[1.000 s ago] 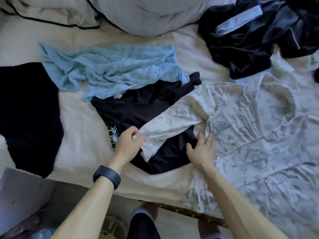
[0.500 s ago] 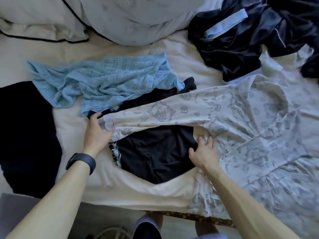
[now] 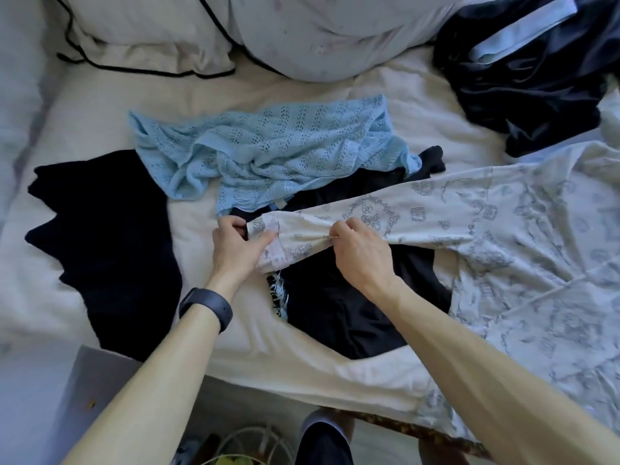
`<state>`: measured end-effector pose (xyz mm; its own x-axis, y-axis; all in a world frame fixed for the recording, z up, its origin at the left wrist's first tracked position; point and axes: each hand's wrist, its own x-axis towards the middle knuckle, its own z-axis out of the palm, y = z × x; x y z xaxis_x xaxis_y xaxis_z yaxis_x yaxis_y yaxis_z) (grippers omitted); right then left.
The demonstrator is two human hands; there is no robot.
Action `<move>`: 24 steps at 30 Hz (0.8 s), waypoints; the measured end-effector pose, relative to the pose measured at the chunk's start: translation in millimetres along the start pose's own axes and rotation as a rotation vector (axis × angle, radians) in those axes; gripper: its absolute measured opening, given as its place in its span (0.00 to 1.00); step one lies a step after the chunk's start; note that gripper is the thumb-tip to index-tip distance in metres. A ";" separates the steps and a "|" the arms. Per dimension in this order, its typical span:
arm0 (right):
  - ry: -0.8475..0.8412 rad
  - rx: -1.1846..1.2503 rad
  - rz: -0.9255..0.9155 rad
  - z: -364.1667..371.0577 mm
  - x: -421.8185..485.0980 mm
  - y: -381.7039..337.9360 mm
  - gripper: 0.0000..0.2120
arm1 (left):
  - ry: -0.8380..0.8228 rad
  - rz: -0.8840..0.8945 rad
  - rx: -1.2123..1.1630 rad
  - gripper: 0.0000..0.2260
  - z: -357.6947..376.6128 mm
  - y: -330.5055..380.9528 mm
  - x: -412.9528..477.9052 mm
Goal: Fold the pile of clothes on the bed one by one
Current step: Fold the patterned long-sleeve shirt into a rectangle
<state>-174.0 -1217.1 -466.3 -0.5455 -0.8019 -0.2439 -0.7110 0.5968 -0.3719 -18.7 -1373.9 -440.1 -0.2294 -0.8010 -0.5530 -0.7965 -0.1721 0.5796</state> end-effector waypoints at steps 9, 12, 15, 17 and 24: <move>0.028 0.049 -0.219 10.4 -32.3 -15.2 0.13 | -0.059 -0.204 0.004 0.19 19.9 -2.1 -28.5; 0.043 0.066 -0.258 22.4 -26.3 -26.0 0.07 | -0.017 -0.078 -0.051 0.09 17.1 0.3 -37.9; 0.108 0.103 -0.228 22.4 -35.0 -35.5 0.06 | -0.094 -0.126 -0.093 0.06 10.7 -9.4 -46.4; 0.091 0.116 -0.222 21.8 -46.0 -38.9 0.12 | -0.139 -0.213 -0.040 0.10 6.7 -18.5 -50.6; 0.078 0.094 -0.186 31.7 -56.1 -27.3 0.06 | -0.231 -0.350 -0.258 0.13 6.2 -12.5 -52.7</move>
<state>-109.9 -1189.3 -470.9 -0.4441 -0.8910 -0.0943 -0.7600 0.4303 -0.4870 -0.2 -1326.0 -421.9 -0.1140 -0.5265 -0.8425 -0.6903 -0.5679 0.4483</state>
